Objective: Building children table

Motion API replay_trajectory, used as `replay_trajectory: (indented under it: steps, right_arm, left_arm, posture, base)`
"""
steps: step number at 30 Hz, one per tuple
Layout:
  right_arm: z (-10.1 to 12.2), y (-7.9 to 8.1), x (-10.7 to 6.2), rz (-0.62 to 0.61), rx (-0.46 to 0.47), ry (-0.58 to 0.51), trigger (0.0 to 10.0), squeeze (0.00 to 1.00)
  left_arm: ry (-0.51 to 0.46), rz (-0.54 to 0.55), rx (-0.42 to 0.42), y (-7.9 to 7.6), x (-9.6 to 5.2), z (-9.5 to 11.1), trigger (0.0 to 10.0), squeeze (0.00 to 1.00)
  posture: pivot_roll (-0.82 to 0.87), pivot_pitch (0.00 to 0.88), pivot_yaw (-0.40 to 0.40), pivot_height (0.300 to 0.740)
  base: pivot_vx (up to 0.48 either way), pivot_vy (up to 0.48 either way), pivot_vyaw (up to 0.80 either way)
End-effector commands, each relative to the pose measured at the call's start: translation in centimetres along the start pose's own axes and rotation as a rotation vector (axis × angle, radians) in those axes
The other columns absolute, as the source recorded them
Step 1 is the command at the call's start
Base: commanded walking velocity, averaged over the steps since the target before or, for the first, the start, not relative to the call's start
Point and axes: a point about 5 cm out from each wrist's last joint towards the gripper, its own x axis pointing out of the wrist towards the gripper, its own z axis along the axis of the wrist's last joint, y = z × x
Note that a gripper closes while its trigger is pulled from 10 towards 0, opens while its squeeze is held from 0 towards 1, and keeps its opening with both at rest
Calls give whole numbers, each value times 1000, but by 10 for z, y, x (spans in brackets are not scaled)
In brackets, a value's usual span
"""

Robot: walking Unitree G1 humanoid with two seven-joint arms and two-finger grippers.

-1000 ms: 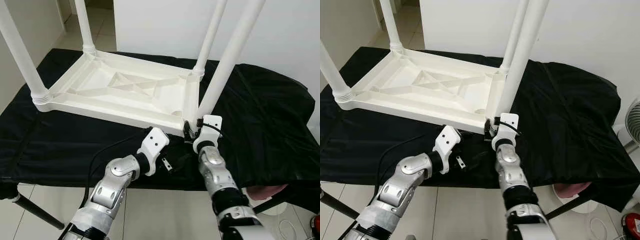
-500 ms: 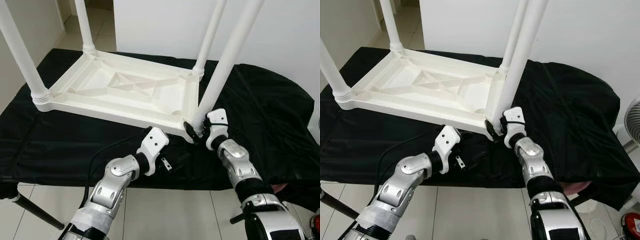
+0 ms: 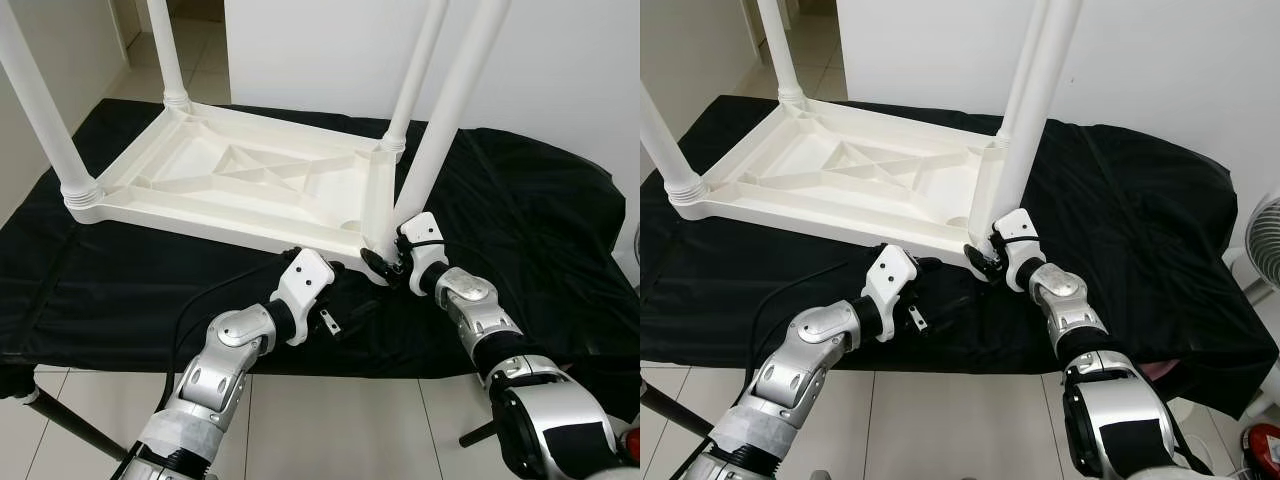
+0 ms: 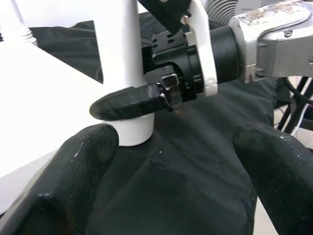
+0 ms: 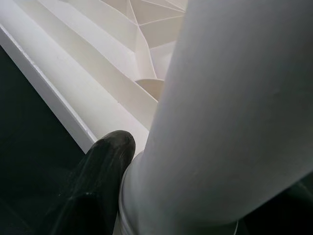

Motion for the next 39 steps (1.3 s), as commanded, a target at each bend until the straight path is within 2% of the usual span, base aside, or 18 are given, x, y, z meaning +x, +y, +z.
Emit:
replay_trajectory:
  steps: [1,7,11,12,13,18,22,25,29,32,33,34,35,39]
  right_arm:
    - [-8,8,2,58,7,45,0,0]
    - [-11,6,1,45,22,63,0,0]
    - [-15,0,-2,-27,29,87,0,0]
    - [-16,-3,-3,-56,37,88,8078,0]
    - [-16,-7,-4,-93,57,84,10000,0]
    - [-15,-9,-5,-138,99,58,10000,0]
    - [-15,-12,-4,-303,176,50,10000,0]
    - [-14,-11,-3,-369,193,43,10000,0]
    - [-15,-5,-1,-469,220,50,10000,0]
    - [-17,4,-3,-615,239,72,10000,0]
    - [-17,4,-3,-615,239,72,10000,0]
    - [-18,11,-9,-756,249,84,10000,0]
    - [-18,14,-12,-817,256,87,10000,0]
    - [-19,28,-11,-837,288,94,10000,0]
  left_arm:
    - [-2,61,7,4,2,2,10000,0]
    - [-3,61,10,5,2,2,10000,0]
    - [-5,59,10,5,3,2,10000,0]
    - [-5,59,10,5,3,2,10000,0]
    - [-4,60,10,5,3,2,10000,0]
    - [-2,61,11,5,3,1,10000,0]
    - [10,53,15,2,4,-2,10000,0]
    - [12,47,13,0,4,-3,10000,0]
    - [12,41,10,-3,5,-4,10000,0]
    - [12,38,8,-4,4,-5,10000,0]
    - [12,38,8,-4,4,-5,10000,0]
    - [12,36,7,-5,4,-5,10000,0]
    - [12,34,7,-5,5,-6,10000,0]
    - [11,30,7,-5,6,-6,10000,0]
  posture:
    - [10,0,-61,740]
    - [8,0,-62,740]
    - [8,0,-62,740]
    - [4,0,-63,740]
    - [-3,0,-61,740]
    - [-6,0,-61,740]
    - [-17,0,-68,740]
    - [-16,0,-71,740]
    - [-17,0,-74,740]
    - [-18,0,-79,740]
    - [-18,0,-79,740]
    - [-20,0,-79,740]
    - [-20,0,-79,740]
    - [-20,0,-81,740]
  base:
    - [0,0,0]
    - [0,0,0]
    - [0,0,0]
    - [0,0,0]
    - [0,0,0]
    - [0,0,0]
    - [0,0,0]
    - [0,0,0]
    - [0,0,0]
    - [0,0,0]
    - [0,0,0]
    - [0,0,0]
    - [0,0,0]
    - [0,0,0]
